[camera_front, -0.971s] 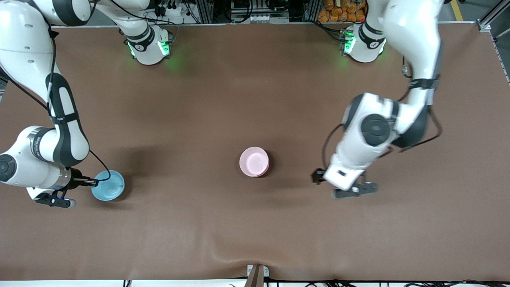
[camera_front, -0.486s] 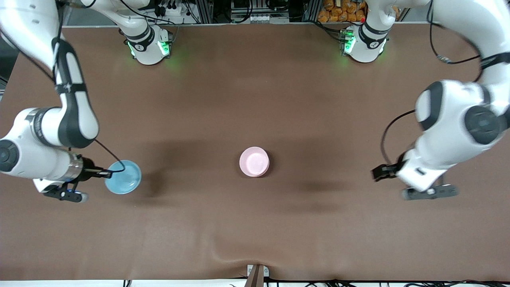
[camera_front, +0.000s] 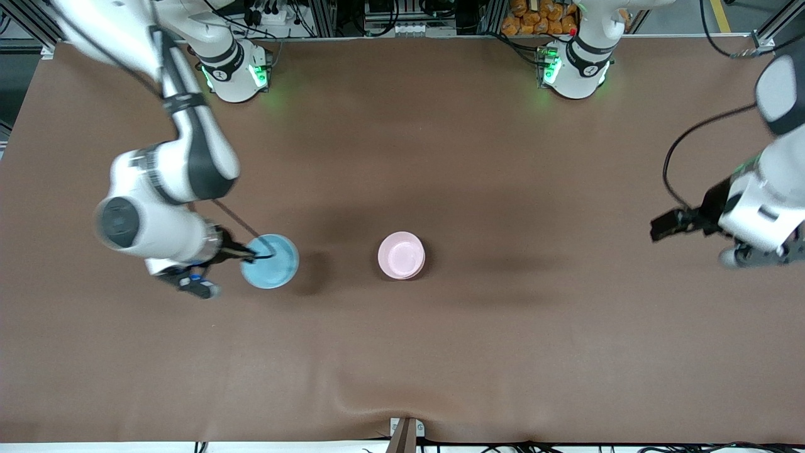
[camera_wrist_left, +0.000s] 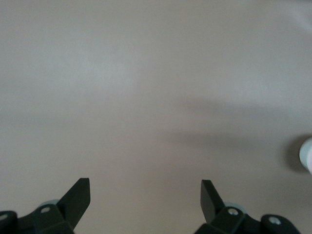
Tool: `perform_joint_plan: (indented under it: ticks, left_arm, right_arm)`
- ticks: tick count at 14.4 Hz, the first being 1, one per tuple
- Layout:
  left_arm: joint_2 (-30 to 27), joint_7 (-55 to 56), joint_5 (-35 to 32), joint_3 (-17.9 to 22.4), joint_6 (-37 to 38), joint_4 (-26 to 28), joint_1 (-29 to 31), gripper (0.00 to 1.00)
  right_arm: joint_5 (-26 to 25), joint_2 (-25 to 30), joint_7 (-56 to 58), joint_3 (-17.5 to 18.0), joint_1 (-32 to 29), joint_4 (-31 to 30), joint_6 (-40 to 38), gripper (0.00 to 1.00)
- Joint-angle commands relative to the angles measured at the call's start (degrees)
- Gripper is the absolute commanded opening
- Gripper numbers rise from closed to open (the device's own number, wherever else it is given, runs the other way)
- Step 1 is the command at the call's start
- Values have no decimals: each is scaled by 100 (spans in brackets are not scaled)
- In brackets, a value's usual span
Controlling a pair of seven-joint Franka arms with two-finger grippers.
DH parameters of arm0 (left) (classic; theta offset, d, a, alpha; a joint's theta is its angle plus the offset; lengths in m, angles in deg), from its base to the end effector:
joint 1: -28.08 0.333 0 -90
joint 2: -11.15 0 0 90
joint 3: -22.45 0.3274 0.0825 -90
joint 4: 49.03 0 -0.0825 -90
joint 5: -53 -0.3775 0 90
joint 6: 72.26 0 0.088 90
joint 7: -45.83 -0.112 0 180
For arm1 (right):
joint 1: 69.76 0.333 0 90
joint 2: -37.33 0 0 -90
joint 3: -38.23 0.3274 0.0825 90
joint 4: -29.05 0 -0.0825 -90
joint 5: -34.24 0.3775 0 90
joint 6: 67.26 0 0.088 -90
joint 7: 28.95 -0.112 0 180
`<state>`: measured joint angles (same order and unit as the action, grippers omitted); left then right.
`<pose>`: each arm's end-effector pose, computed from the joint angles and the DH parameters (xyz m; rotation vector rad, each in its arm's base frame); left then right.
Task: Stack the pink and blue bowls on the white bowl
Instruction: 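Release the pink bowl while the right gripper grasps the blue bowl, then carry the blue bowl with the right gripper onto the pink bowl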
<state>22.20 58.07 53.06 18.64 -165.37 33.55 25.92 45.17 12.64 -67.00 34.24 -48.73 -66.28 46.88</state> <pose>0.6096 -0.0599 0.5844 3.1245 0.1731 -0.0168 0.6224 0.2091 0.3594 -2.9778 0.6797 0.2360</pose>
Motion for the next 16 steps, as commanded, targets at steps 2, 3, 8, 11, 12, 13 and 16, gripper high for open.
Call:
perform_joint_plan:
  ticks: [2,3,8,11,12,13,16]
  left_arm:
    - [-761,-81,-7,-111,704,267,171,100]
    - [-919,-72,2,-128,793,302,172,100]
    - [-1158,-194,-7,-163,962,276,198,100]
    - [-1166,-353,2,-146,812,267,216,100]
    - [-1167,-353,11,-128,812,285,216,100]
    - [-1149,-353,2,-120,803,294,216,100]
    - [-1114,-650,-68,-102,689,276,233,100]
  right_arm:
    - [172,79,-1422,-75,909,-566,1021,0]
    - [181,0,-1730,-75,1085,-557,1214,0]
    - [1225,-132,-2234,-75,1526,-539,1813,0]
    - [1333,-290,-2234,-75,1711,-531,2111,0]
    - [1333,-360,-2234,-75,1737,-513,2217,0]
    - [1333,-422,-2234,-75,1781,-496,2322,0]
    - [1481,-607,-2243,-75,1974,-496,2657,0]
